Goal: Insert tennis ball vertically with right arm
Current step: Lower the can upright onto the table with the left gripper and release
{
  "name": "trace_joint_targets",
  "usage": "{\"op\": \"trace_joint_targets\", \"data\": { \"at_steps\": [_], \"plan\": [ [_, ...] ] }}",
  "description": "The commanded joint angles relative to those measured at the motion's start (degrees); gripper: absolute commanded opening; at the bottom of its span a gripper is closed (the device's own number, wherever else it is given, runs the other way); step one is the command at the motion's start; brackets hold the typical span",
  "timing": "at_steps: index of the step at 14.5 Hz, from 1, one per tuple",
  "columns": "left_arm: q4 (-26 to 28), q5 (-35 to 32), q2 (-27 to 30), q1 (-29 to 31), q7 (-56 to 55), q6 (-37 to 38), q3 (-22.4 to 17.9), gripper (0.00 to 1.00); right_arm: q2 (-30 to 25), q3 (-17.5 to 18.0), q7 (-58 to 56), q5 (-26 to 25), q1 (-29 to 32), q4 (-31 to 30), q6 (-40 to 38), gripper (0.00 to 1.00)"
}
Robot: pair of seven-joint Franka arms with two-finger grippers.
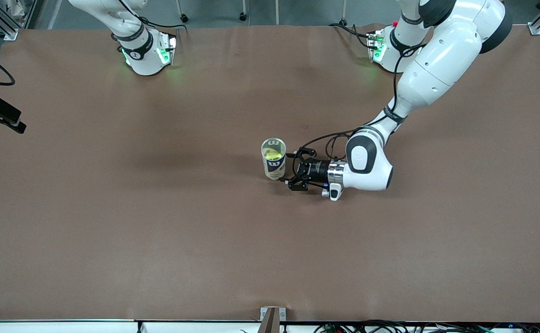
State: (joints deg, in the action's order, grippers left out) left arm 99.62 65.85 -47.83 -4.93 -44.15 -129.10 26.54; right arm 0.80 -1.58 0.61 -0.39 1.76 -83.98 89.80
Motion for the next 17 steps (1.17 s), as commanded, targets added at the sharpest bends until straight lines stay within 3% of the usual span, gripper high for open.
{"op": "trace_joint_targets", "data": {
  "at_steps": [1, 5, 8, 13, 17],
  "plan": [
    [1.01, -2.56, 1.6, 0.88, -2.34, 0.96, -0.09, 1.0, -0.27, 0.35, 0.01, -1.28, 0.35, 0.66, 0.11, 1.0],
    [0.22, -9.48, 3.26, 2.45, -3.75, 3.41, -0.09, 1.0, -0.18, 0.44, -0.17, -1.19, 0.35, 0.66, 0.2, 1.0],
    [-5.11, -26.33, 4.85, 5.61, -9.62, 10.77, -0.09, 1.0, -0.18, 0.44, -0.43, -0.84, 0.18, 0.66, 0.2, 1.0],
    [-14.88, -45.33, 5.46, 8.0, -9.81, 17.46, 0.17, 1.0, -0.18, 0.52, -0.52, -0.93, 0.27, 0.66, 0.2, 1.0],
    [-17.36, -60.9, 13.0, 9.4, -9.55, 21.08, 0.09, 1.0, -0.18, 0.52, -0.43, -0.75, 0.27, 0.66, 0.11, 1.0]
  ]
}}
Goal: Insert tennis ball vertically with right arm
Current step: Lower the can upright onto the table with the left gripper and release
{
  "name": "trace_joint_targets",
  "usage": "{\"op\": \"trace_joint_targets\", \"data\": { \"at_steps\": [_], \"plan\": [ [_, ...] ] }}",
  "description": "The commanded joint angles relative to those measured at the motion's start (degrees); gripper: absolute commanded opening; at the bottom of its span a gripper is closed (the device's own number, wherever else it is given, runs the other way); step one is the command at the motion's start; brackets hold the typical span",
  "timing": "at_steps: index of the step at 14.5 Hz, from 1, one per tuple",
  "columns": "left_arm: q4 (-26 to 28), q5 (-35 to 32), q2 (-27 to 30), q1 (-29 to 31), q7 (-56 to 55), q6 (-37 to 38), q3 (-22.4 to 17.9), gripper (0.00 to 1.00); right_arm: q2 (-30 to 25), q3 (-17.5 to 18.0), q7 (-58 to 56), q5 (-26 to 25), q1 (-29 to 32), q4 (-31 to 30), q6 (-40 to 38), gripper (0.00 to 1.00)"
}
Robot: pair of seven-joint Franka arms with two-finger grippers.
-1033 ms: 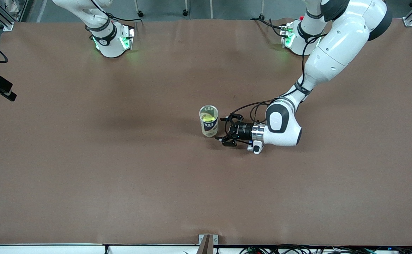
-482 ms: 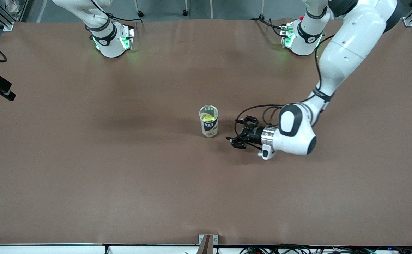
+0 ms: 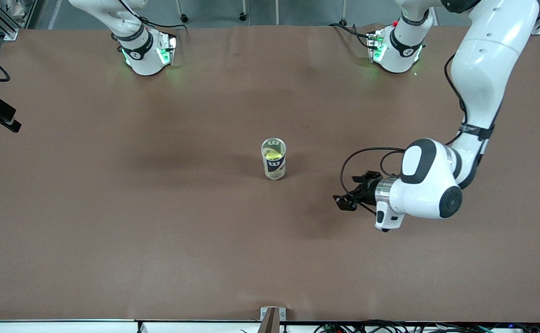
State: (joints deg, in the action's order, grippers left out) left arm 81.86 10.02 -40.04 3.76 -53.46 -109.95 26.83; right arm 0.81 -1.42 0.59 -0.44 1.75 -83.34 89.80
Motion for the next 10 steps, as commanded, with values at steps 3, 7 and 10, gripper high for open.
{"op": "trace_joint_targets", "data": {
  "at_steps": [3, 7, 10],
  "plan": [
    [0.32, -12.79, 10.49, 3.45, 10.43, 4.57, -0.29, 1.0, -0.11, 0.28, -0.24, -0.44, 0.45, 0.02, -0.15, 1.0],
    [-0.12, -16.7, 14.02, 8.62, 23.97, 7.82, 0.59, 1.0, -0.11, 0.28, -0.07, -0.61, 0.27, 0.02, -0.33, 1.0],
    [-0.65, -16.61, 18.41, 12.83, 41.12, 10.62, -0.12, 1.0, -0.11, 0.28, -0.24, -0.52, 0.28, 0.02, -0.15, 1.0]
  ]
}}
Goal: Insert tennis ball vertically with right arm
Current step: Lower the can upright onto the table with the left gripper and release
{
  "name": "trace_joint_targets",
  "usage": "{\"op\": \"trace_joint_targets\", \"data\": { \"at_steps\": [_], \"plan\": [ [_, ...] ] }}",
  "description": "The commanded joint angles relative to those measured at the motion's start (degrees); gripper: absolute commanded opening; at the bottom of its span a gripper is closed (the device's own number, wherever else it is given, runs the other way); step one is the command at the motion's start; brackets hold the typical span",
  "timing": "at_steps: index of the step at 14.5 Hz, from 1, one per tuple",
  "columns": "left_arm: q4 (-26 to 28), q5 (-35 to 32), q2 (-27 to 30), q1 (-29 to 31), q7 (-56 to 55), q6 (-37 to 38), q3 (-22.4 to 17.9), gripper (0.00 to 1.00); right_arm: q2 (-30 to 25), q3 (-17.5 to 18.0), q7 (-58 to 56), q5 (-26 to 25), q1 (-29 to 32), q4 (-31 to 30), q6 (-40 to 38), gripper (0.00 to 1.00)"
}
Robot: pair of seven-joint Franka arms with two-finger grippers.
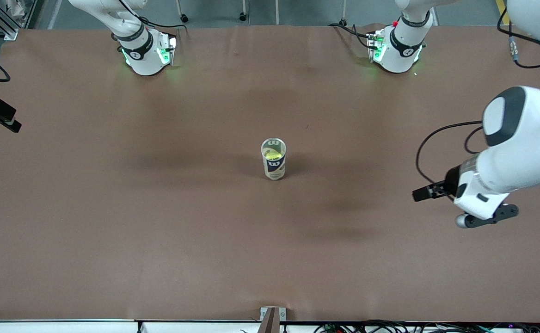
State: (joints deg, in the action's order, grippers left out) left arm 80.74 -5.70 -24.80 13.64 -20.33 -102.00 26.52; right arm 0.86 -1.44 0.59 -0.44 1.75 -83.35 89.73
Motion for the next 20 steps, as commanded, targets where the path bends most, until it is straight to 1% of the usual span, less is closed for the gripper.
{"op": "trace_joint_targets", "data": {
  "at_steps": [1, 3, 4, 5, 6, 8, 9, 10, 11, 13, 15, 18, 20],
  "plan": [
    [0.47, -0.45, 4.13, 4.54, 10.46, 3.99, 0.2, 1.0, -0.16, 0.29, -0.33, -0.61, 0.27, 0.03, -0.08, 1.0],
    [0.56, -0.36, 6.94, 6.83, 12.24, 5.76, 0.11, 1.0, -0.16, 0.29, -0.33, -0.87, 0.27, 0.03, -0.08, 1.0],
    [0.56, -0.54, 8.26, 6.58, 11.81, 6.63, -0.06, 1.0, -0.16, 0.29, -0.33, -0.88, 0.27, 0.03, -0.08, 1.0],
    [0.38, -0.54, 9.49, 5.45, 12.5, 8.21, -1.46, 1.0, -0.16, 0.29, -0.24, -0.88, 0.27, 0.03, 0.0, 1.0],
    [-0.05, 0.07, 10.55, 2.13, 13.29, 9.62, -5.3, 1.0, -0.16, 0.29, -0.24, -0.7, 0.27, 0.03, 0.0, 1.0],
    [-1.9, 3.48, 12.75, -7.79, 18.19, 13.39, -16.97, 1.0, -0.16, 0.29, -0.33, -0.61, 0.27, 0.03, 0.0, 1.0],
    [-1.9, 5.77, 14.32, -10.19, 21.09, 14.11, -20.94, 1.0, -0.16, 0.29, -0.33, -0.7, 0.27, 0.03, 0.09, 1.0],
    [-1.55, 8.58, 15.99, -11.34, 22.95, 14.29, -23.33, 1.0, -0.16, 0.29, -0.33, -0.61, 0.27, 0.03, 0.09, 1.0],
    [-1.46, 10.6, 16.88, -11.61, 22.71, 14.98, -24.66, 1.0, -0.16, 0.29, -0.33, -0.52, 0.27, 0.03, 0.09, 1.0],
    [-0.85, 9.93, 18.11, -12.14, 22.01, 18.23, -25.02, 1.0, -0.16, 0.29, -0.33, -0.7, 0.27, 0.03, 0.09, 1.0],
    [1.51, 7.39, 20.12, -13.89, 21.83, 18.24, -25.03, 1.0, -0.16, 0.29, -0.33, -0.61, 0.27, 0.03, 0.09, 1.0],
    [5.21, 7.11, 23.91, -13.9, 21.48, 18.16, -24.15, 1.0, -0.16, 0.29, -0.33, -0.7, 0.27, 0.03, 0.18, 1.0],
    [8.27, 7.11, 26.98, -13.55, 21.39, 18.07, -22.83, 1.0, -0.16, 0.29, -0.33, -0.61, 0.27, 0.03, 0.18, 1.0]
  ]
}}
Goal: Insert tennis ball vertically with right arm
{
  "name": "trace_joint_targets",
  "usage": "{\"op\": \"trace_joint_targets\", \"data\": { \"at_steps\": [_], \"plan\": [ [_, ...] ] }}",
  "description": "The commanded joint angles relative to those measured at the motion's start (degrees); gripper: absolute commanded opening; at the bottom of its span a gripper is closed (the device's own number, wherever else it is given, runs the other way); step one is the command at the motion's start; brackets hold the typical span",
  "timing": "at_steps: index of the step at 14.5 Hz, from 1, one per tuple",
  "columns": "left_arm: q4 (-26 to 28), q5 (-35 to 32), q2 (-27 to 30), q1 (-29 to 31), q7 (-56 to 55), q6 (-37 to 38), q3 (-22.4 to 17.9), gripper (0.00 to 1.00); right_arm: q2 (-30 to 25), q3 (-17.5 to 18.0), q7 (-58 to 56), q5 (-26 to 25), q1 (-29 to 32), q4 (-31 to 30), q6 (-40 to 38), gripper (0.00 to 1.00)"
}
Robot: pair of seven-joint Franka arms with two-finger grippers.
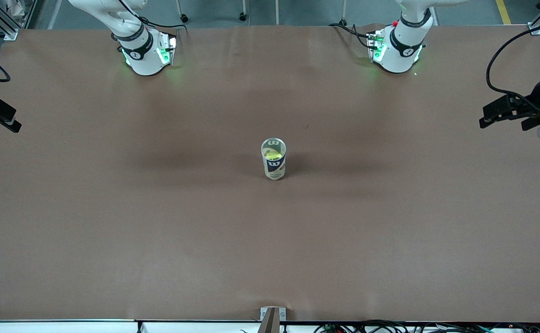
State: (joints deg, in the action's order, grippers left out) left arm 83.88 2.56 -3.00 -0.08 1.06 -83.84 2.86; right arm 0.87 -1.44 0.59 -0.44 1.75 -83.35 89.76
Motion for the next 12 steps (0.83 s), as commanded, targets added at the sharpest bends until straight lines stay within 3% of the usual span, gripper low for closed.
{"op": "trace_joint_targets", "data": {
  "at_steps": [1, 8, 12],
  "plan": [
    [6.98, -1.16, 6.93, 0.08, -0.09, -0.62, 0.92, 1.0, -0.16, 0.3, -0.33, -0.61, 0.27, 0.03, 0.15, 1.0],
    [11.57, 1.66, 12.05, 0.17, -1.59, -3.78, 1.79, 1.0, -0.16, 0.38, -0.33, -0.52, 0.18, 0.03, 0.15, 1.0],
    [11.57, 0.96, 12.4, 0.08, -2.64, -4.22, 1.97, 1.0, -0.16, 0.38, -0.33, -0.52, 0.18, 0.03, 0.15, 1.0]
  ]
}}
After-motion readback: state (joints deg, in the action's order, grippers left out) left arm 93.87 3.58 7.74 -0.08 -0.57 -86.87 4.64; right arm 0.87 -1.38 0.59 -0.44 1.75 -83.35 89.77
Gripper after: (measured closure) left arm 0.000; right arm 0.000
